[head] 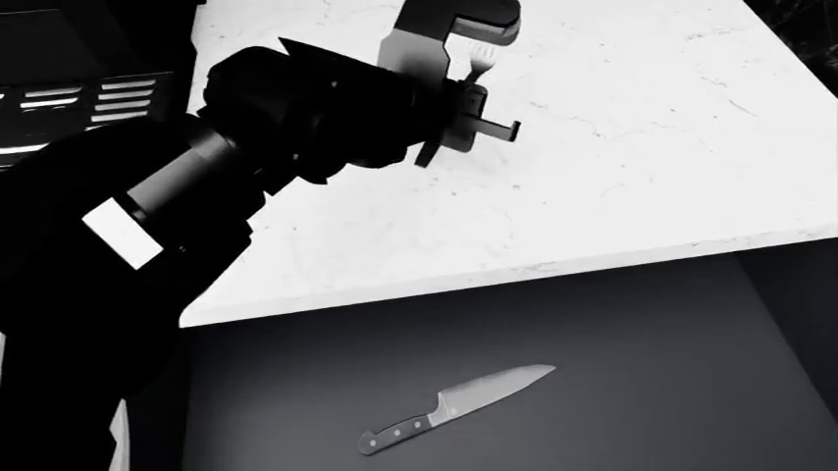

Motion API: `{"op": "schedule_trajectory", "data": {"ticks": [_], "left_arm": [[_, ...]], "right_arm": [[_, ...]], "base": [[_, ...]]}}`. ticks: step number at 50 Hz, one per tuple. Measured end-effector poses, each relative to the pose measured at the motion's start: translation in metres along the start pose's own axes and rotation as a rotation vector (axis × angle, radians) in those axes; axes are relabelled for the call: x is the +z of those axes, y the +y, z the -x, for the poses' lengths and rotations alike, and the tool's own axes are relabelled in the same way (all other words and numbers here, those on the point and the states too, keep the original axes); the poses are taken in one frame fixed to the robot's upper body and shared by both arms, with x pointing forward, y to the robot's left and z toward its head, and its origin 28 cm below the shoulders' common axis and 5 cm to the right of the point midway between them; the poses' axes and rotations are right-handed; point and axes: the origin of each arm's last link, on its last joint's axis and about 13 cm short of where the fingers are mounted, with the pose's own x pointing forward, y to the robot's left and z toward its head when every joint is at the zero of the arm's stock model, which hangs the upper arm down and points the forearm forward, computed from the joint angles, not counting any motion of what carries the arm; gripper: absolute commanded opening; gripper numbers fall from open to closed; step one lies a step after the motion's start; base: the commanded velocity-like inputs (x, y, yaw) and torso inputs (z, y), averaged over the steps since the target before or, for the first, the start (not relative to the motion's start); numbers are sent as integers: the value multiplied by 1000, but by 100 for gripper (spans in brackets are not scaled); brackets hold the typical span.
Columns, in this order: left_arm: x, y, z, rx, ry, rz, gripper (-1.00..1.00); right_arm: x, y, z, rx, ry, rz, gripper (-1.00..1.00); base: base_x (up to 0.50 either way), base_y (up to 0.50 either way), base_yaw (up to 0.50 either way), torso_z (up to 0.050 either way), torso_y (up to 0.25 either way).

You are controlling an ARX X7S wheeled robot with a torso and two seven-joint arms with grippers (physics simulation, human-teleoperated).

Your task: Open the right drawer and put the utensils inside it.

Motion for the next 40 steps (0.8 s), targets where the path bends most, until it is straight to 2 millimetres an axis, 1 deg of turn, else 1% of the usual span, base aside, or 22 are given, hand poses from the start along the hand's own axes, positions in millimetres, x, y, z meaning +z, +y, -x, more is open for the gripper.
{"op": "schedule_trajectory", "data": {"ticks": [11, 18, 25, 28, 32, 40], "left_arm": [[3, 2, 1, 13, 15, 105, -100], [3, 3, 1, 17, 17, 95, -100], [7, 3, 6, 54, 50, 43, -100], [12, 4, 11, 72, 65, 13, -100], [25, 7, 21, 84, 71, -21, -100], [49, 11, 45, 73, 55, -75, -100]], "right_arm": [[0, 0, 0, 0, -1, -1, 100], [0, 0, 1, 0, -4, -2, 100], [0, 1, 1, 1, -7, -2, 100], [1, 1, 1, 1, -8, -2, 100], [1, 2, 1, 2, -9, -3, 100], [2, 3, 1, 5, -10, -3, 100]], "base": [[0, 2, 3, 0, -6], [-1, 2, 5, 0, -5], [0, 1, 2, 0, -1], [0, 0, 0, 0, 0], [0, 0, 0, 0, 0], [0, 0, 0, 0, 0]]}}
